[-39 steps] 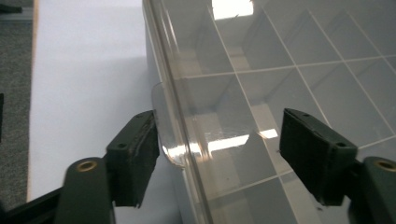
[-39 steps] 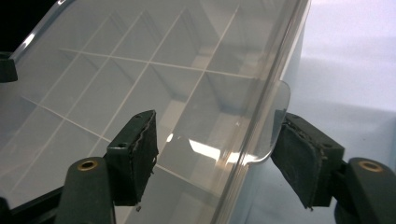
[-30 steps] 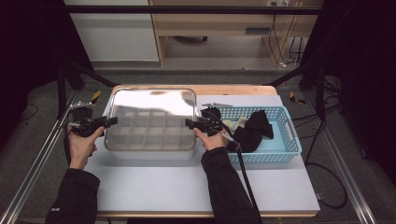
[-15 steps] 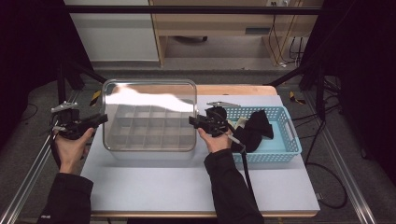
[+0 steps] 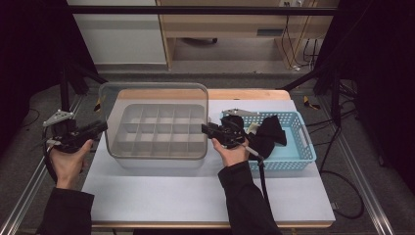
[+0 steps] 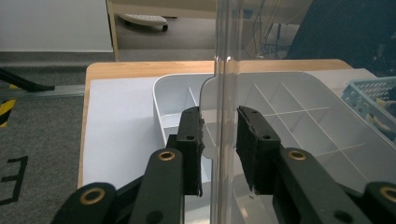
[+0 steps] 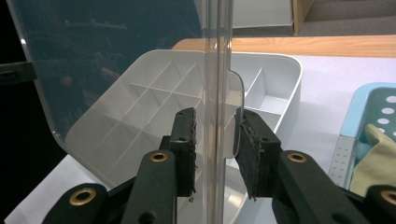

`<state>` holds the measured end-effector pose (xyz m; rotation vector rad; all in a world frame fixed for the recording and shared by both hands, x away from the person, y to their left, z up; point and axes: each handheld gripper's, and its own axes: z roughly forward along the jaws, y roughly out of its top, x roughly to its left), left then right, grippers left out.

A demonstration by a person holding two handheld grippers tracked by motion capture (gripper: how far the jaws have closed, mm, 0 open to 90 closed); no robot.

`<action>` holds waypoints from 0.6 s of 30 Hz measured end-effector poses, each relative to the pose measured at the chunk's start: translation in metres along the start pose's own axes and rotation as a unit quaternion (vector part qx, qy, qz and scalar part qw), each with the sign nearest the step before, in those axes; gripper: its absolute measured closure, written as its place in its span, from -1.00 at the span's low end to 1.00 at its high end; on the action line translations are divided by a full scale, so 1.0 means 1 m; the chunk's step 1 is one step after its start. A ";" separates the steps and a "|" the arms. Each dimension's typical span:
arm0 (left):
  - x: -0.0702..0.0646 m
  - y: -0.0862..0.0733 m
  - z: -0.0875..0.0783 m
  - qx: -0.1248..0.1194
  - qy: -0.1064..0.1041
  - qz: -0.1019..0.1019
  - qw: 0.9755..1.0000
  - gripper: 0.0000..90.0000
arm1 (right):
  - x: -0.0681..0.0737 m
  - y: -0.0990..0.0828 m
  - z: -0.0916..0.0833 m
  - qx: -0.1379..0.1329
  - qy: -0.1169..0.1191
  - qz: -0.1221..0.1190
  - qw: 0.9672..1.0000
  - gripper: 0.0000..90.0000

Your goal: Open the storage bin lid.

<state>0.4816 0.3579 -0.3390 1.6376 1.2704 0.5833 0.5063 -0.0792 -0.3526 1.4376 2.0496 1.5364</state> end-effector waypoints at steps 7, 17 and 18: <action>-0.009 -0.001 -0.013 -0.006 -0.009 0.007 1.000 0.57 | 0.005 -0.001 -0.018 -0.007 0.011 -0.004 1.000 0.56; -0.028 -0.008 -0.033 -0.006 -0.014 0.015 1.000 0.57 | 0.012 -0.013 -0.050 -0.007 0.022 -0.020 1.000 0.59; -0.029 -0.008 -0.035 -0.005 -0.015 0.015 1.000 0.58 | 0.013 -0.014 -0.053 -0.007 0.023 -0.021 0.999 0.60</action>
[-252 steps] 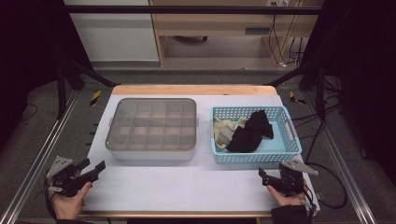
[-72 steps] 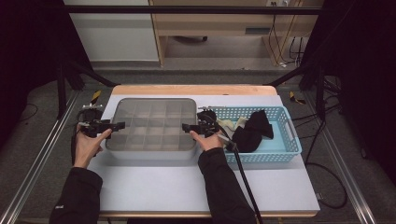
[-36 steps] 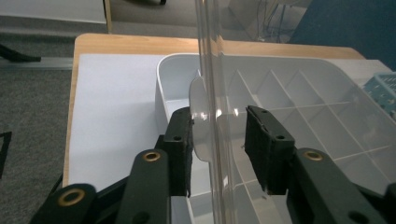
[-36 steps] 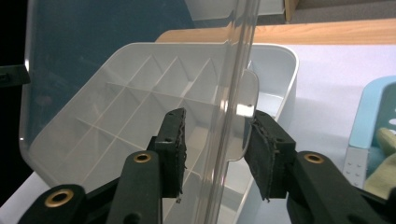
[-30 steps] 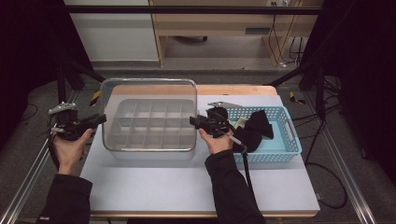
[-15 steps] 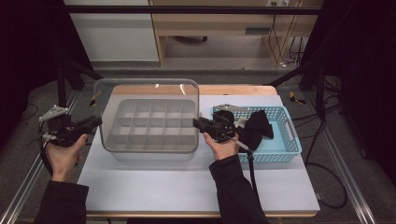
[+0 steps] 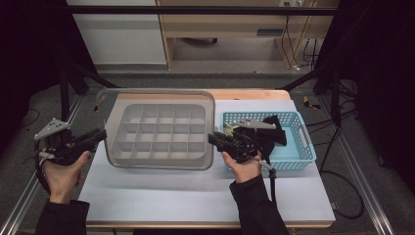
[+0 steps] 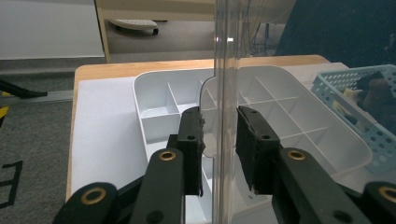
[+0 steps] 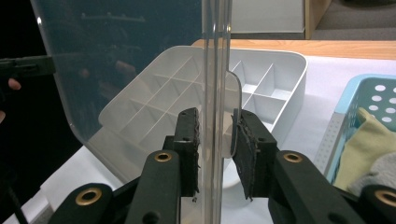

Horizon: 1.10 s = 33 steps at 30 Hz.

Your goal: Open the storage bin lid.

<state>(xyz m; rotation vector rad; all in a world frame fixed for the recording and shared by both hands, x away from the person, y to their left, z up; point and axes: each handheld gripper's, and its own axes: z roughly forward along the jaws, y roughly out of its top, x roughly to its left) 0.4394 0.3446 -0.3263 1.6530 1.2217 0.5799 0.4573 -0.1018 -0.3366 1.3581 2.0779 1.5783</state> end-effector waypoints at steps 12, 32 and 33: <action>-0.025 -0.011 -0.029 -0.012 -0.004 0.012 1.000 0.59 | 0.008 -0.018 -0.031 -0.005 0.013 -0.017 1.000 0.61; -0.043 -0.048 -0.068 0.000 -0.010 0.009 1.000 0.60 | 0.024 -0.057 -0.057 0.017 0.034 -0.026 0.999 0.62; -0.042 -0.050 -0.068 0.002 -0.010 0.008 1.000 0.60 | 0.024 -0.059 -0.058 0.018 0.037 -0.025 0.999 0.62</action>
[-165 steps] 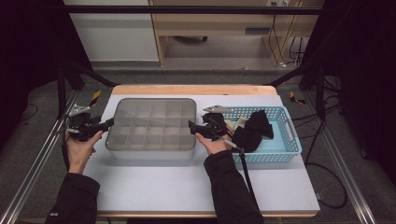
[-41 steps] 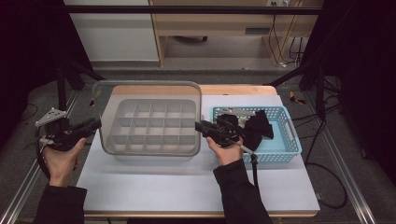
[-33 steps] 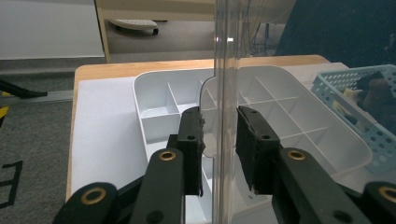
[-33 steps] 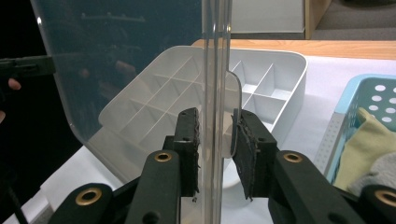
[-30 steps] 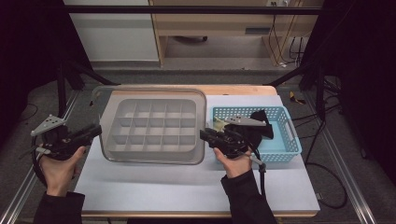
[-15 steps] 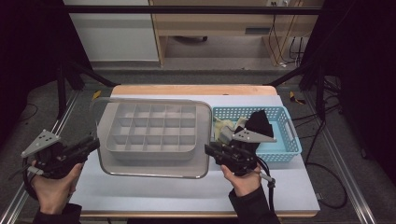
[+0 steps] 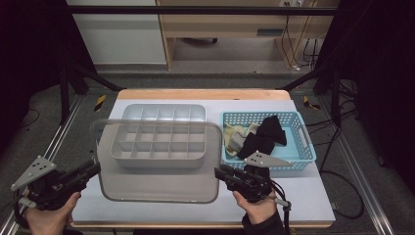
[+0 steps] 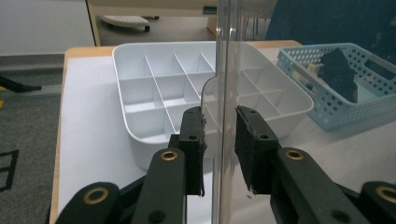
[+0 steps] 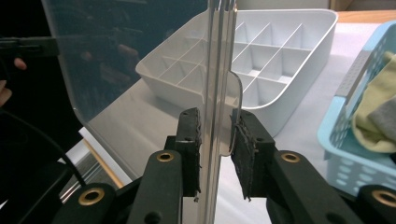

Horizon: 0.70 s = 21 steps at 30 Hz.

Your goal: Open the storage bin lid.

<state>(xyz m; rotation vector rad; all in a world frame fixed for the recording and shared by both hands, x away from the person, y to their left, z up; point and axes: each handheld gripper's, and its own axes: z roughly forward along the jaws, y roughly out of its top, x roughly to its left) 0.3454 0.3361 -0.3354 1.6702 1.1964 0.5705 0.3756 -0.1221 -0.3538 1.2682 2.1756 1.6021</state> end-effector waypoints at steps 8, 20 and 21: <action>-0.004 -0.019 -0.004 0.017 -0.001 -0.003 1.000 0.60 | 0.002 -0.015 -0.003 0.009 0.004 0.002 1.000 0.63; -0.005 -0.044 -0.002 0.043 -0.001 -0.018 0.999 0.60 | 0.001 -0.038 0.000 0.037 0.010 0.011 0.999 0.64; -0.004 -0.046 -0.002 0.045 -0.001 -0.021 0.999 0.60 | 0.001 -0.039 0.000 0.040 0.008 0.011 0.999 0.64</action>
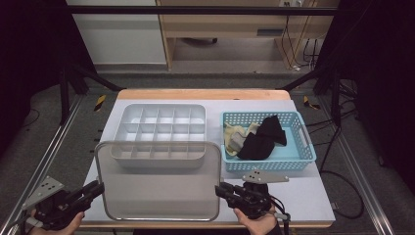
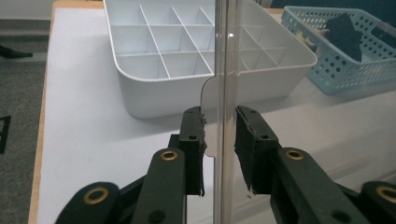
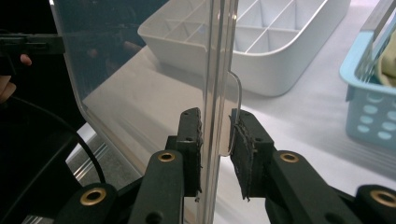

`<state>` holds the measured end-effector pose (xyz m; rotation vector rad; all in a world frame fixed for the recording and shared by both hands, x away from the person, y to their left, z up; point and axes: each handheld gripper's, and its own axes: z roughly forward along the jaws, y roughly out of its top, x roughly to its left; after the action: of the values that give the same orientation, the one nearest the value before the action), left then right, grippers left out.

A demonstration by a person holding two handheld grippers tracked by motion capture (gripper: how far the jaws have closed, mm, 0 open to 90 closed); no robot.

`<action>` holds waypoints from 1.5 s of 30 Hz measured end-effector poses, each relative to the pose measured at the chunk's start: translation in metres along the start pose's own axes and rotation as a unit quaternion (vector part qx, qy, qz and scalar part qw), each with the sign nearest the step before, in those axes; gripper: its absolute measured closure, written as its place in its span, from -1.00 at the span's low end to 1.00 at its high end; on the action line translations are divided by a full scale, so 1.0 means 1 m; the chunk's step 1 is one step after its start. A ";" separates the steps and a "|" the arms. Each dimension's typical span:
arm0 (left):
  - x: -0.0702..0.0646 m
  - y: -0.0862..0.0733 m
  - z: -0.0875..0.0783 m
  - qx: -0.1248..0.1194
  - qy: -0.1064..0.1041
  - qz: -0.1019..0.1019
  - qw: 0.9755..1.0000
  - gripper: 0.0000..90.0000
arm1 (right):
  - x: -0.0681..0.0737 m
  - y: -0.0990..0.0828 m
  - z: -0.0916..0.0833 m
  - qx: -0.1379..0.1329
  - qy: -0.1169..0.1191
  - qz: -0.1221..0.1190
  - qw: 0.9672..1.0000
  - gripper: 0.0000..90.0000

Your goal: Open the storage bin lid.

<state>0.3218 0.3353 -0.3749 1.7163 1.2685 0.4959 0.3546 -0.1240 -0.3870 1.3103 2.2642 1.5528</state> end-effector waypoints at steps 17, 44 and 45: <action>0.007 -0.030 0.010 0.039 0.006 -0.016 0.999 0.59 | -0.002 -0.025 0.015 0.027 -0.005 0.012 1.000 0.63; 0.012 -0.056 0.033 0.108 0.026 -0.028 0.993 0.59 | -0.018 -0.056 0.048 0.086 -0.022 0.041 0.995 0.58; 0.012 -0.057 0.034 0.110 0.028 -0.029 0.993 0.58 | -0.018 -0.056 0.049 0.087 -0.023 0.041 0.995 0.58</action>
<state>0.3219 0.3343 -0.4428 1.8523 1.4525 0.3841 0.3578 -0.1077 -0.4614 1.4835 2.3903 1.3590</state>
